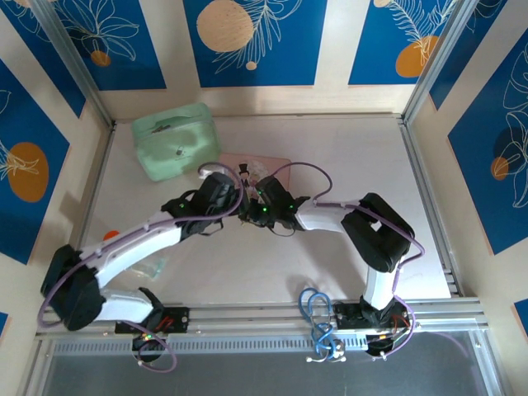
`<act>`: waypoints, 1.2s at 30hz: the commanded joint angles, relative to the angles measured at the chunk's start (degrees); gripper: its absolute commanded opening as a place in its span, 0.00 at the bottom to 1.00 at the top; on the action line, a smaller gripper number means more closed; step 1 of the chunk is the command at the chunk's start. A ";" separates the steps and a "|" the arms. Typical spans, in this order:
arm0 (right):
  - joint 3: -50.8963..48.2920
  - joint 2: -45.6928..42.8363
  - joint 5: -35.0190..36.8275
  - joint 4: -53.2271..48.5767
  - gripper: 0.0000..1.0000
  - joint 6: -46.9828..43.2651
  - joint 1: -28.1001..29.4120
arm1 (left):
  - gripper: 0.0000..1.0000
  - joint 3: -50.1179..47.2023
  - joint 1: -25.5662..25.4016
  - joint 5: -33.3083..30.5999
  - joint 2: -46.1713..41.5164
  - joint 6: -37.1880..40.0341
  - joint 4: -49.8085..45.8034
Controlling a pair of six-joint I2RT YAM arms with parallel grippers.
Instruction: Unlock the padlock with the key
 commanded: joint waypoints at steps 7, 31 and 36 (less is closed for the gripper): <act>-11.94 4.67 -8.88 16.83 0.00 11.95 -0.57 | 0.58 8.57 6.29 4.65 10.71 5.80 4.26; 3.62 6.02 -1.42 -21.97 0.00 8.21 1.57 | 0.46 4.92 11.51 7.86 18.56 9.12 7.21; -0.80 7.41 -2.42 -7.09 0.00 10.23 1.94 | 0.45 2.19 11.59 9.49 18.67 7.50 8.89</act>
